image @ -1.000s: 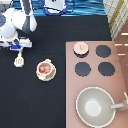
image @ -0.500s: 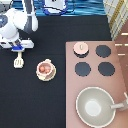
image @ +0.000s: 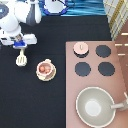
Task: Take the lid off the pot, put the pot on the plate, and use the tool to push the pot to the front of the table.
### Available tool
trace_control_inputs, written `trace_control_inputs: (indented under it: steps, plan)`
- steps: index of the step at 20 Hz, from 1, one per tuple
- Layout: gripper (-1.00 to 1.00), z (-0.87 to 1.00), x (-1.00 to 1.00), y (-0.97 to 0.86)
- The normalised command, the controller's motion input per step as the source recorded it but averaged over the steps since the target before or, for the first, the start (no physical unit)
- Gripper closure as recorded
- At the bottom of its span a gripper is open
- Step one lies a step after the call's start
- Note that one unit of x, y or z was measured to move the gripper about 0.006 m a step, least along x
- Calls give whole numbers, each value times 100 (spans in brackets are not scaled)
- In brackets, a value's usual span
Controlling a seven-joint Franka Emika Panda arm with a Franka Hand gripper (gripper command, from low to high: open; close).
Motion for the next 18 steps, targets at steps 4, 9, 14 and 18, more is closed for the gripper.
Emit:
trace_control_inputs:
  steps: [4,9,14,18]
  plan:
    - [100,53,-14,73]
    - [100,17,-38,73]
    - [100,-17,-76,70]
    - [100,-46,-98,49]
